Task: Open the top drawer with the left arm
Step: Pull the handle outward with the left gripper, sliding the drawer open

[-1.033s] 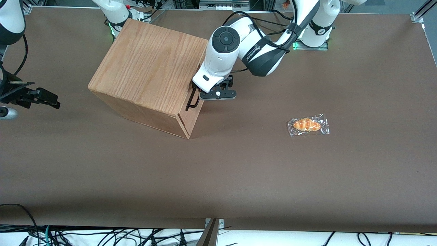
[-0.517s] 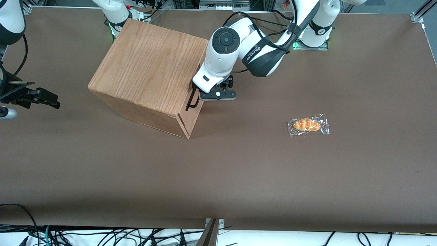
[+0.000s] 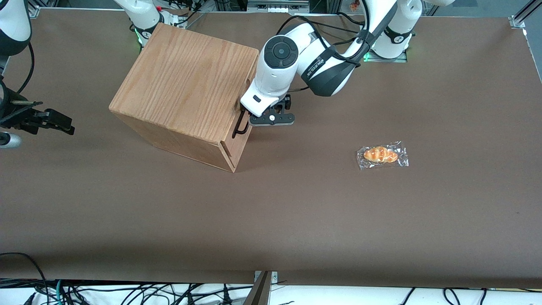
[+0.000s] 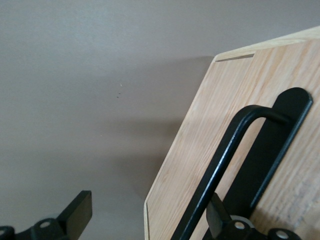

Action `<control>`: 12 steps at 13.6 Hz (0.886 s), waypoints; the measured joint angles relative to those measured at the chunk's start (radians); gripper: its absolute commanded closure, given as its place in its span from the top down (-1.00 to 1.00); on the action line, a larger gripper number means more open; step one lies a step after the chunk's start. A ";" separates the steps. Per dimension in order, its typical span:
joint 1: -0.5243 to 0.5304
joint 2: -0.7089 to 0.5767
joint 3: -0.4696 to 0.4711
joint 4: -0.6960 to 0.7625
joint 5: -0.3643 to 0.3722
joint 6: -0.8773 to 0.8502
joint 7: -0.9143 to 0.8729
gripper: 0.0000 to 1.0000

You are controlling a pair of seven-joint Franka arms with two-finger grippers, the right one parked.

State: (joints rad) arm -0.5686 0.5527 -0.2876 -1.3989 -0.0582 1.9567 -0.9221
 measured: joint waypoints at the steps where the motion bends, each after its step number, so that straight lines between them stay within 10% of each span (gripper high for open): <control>1: 0.001 0.001 0.001 -0.001 0.000 -0.001 0.000 1.00; 12: 0.037 -0.006 0.000 -0.002 0.004 -0.036 0.028 1.00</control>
State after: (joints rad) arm -0.5314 0.5468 -0.2872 -1.4009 -0.0543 1.9209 -0.8945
